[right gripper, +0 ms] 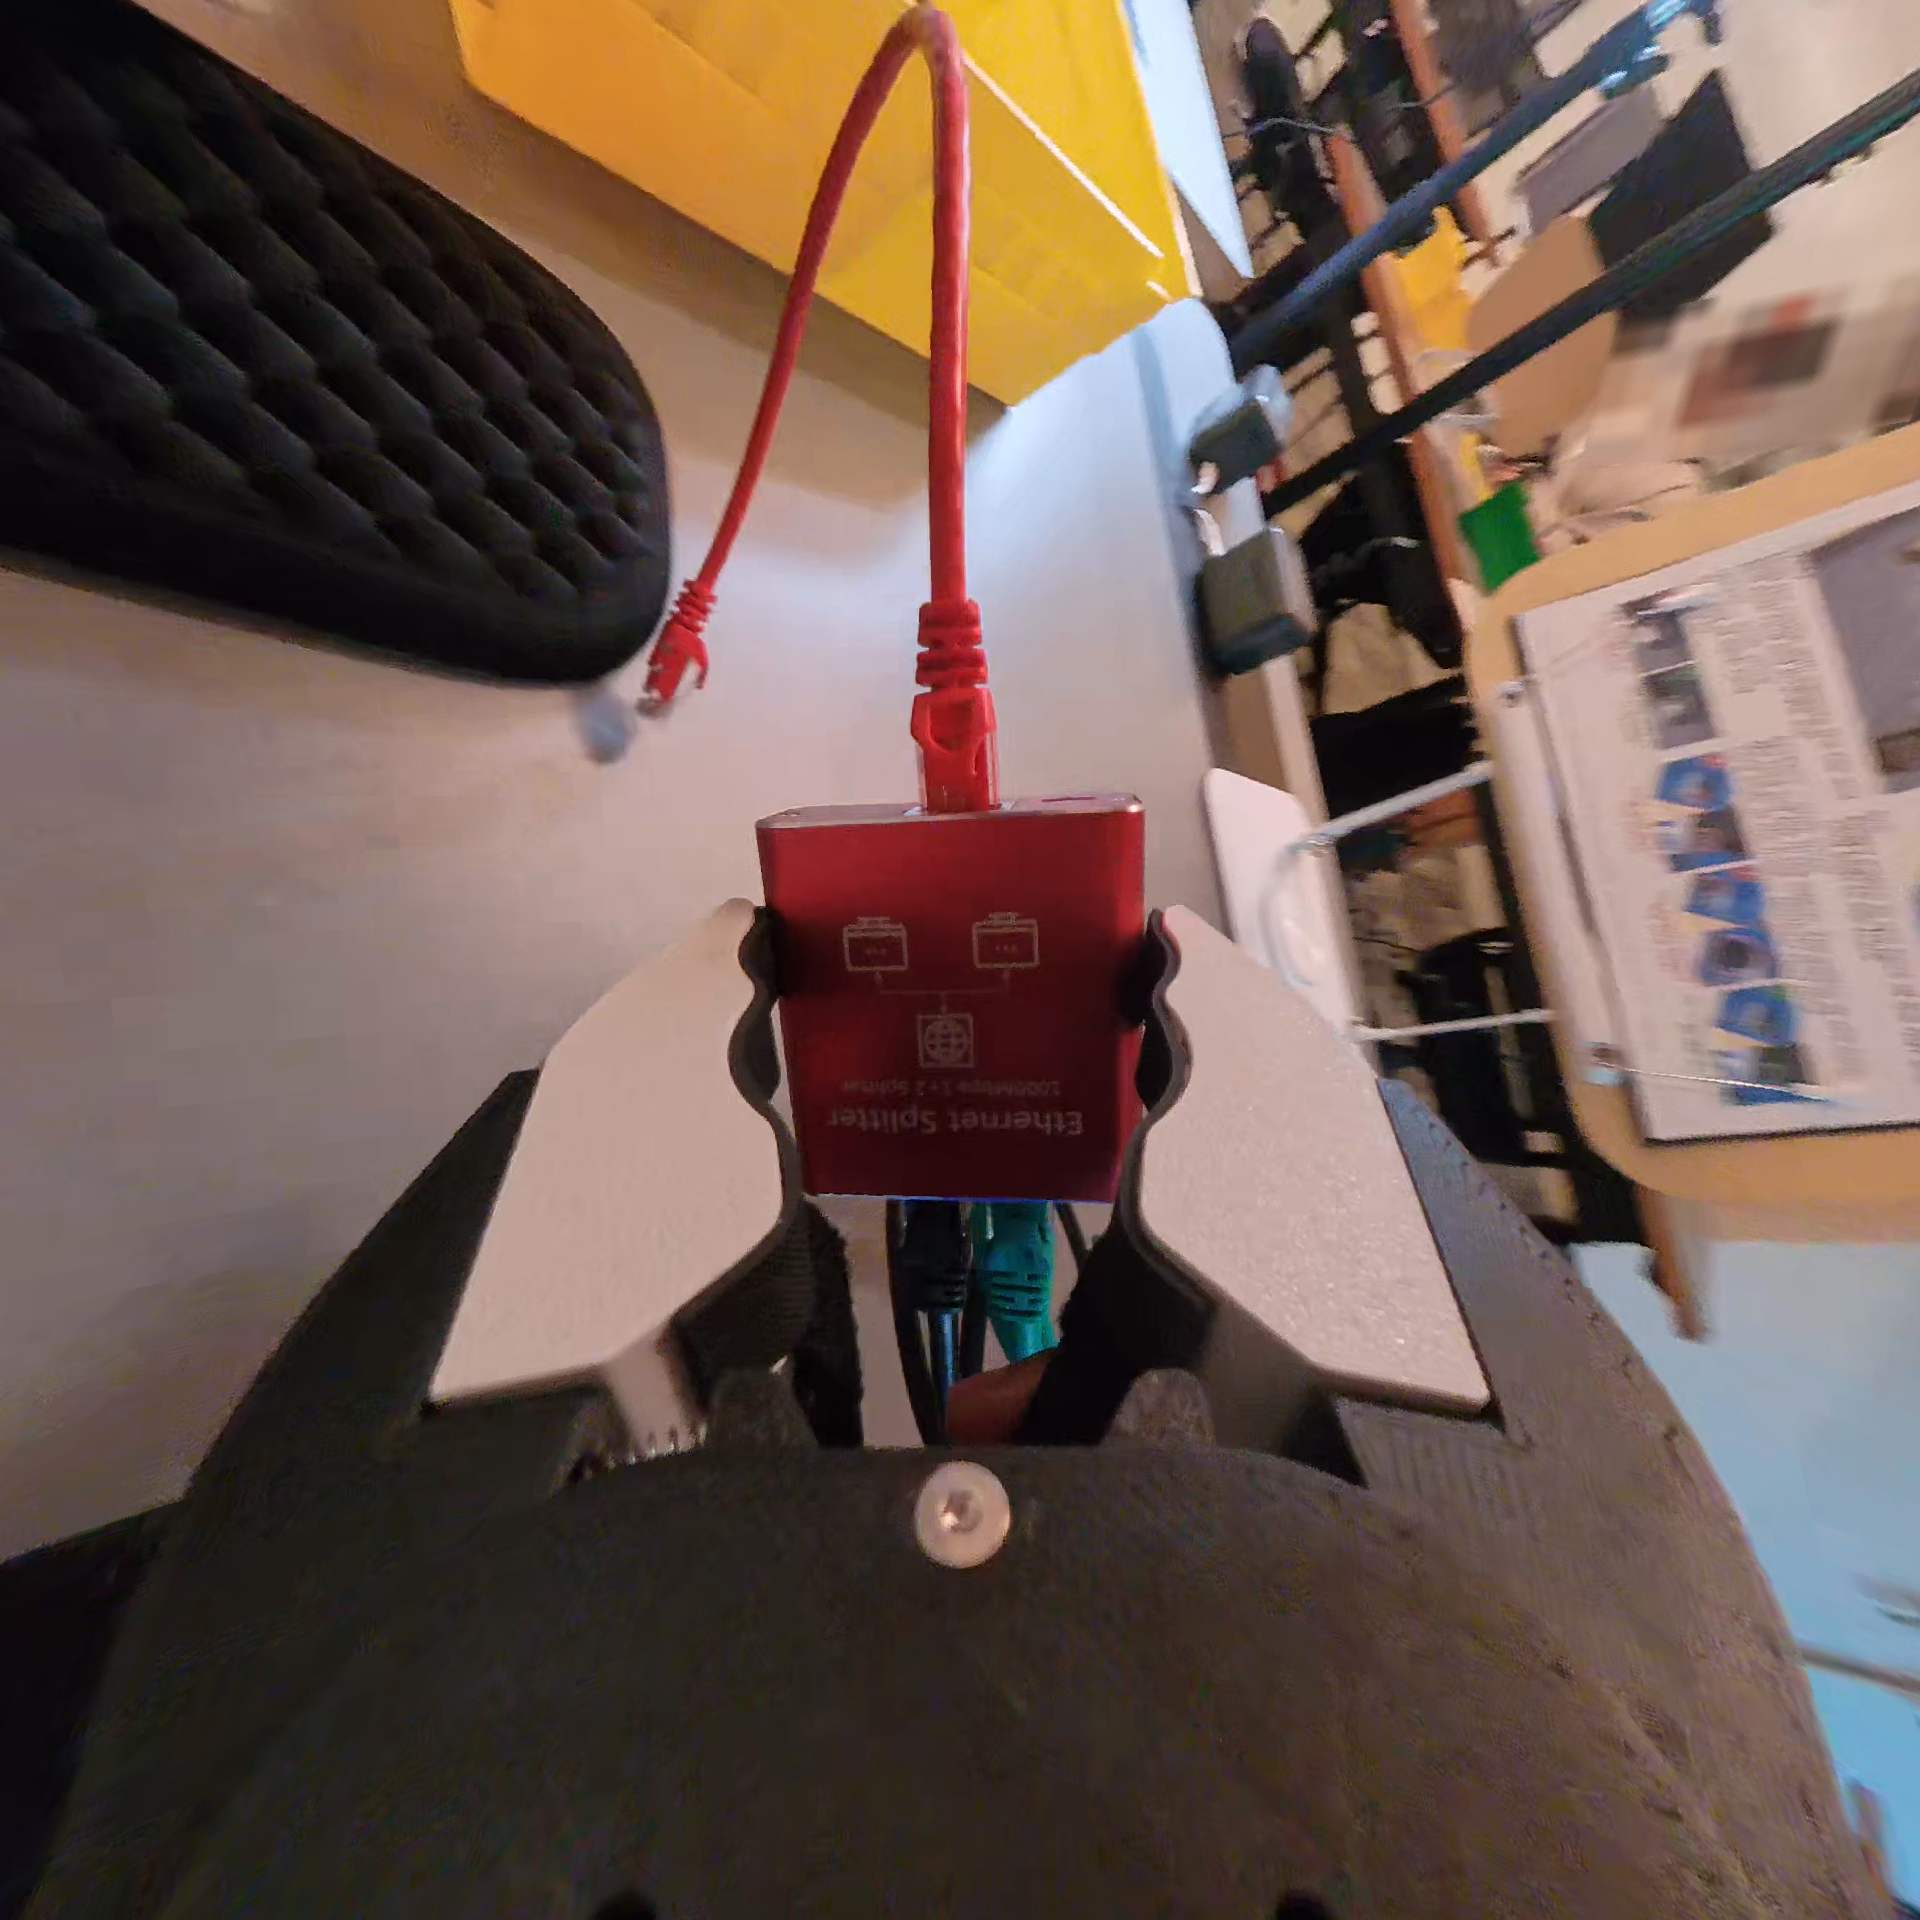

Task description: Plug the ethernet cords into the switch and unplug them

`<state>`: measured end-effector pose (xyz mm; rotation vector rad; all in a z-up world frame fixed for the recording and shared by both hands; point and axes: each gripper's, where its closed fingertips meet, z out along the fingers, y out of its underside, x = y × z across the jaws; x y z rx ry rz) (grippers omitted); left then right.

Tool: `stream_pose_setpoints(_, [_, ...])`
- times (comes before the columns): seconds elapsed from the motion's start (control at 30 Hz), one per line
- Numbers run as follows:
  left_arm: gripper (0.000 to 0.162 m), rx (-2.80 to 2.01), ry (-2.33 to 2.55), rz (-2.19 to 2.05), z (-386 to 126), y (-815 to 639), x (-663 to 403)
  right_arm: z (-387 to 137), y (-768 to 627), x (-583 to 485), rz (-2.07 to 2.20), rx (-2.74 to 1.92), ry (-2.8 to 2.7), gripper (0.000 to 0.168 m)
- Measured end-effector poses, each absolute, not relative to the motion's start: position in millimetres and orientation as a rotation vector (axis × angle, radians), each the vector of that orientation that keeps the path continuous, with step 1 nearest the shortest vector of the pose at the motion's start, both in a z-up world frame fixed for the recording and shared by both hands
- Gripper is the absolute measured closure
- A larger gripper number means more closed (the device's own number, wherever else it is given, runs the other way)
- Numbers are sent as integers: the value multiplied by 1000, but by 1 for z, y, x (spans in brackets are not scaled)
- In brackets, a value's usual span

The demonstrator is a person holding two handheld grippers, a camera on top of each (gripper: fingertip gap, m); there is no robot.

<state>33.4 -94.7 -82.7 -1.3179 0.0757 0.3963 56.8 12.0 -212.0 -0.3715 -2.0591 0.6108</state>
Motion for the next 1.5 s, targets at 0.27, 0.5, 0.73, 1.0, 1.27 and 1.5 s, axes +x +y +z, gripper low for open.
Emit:
stream_pose_setpoints(0.27, [130, -1039, -113, 481, -64, -139, 9, -112, 65, 73, 513, -440, -1659, 100])
stream_pose_setpoints(0.5, [133, -1034, -71, 603, -66, -140, 10, -22, 169, 141, 651, -755, -1107, 100])
stream_pose_setpoints(0.73, [134, -1063, -85, 600, -73, -136, 4, -57, 265, 194, 726, -1151, -737, 100])
stream_pose_setpoints(1.0, [133, -1096, -45, 674, -73, -132, 6, -99, 313, 206, 870, -1259, -519, 101])
stream_pose_setpoints(1.27, [134, -1140, 20, 719, -77, -124, 12, -149, 335, 191, 731, -1433, -568, 100])
stream_pose_setpoints(1.5, [134, -1165, 46, 735, -79, -122, 15, -186, 341, 169, 716, -1607, -692, 105])
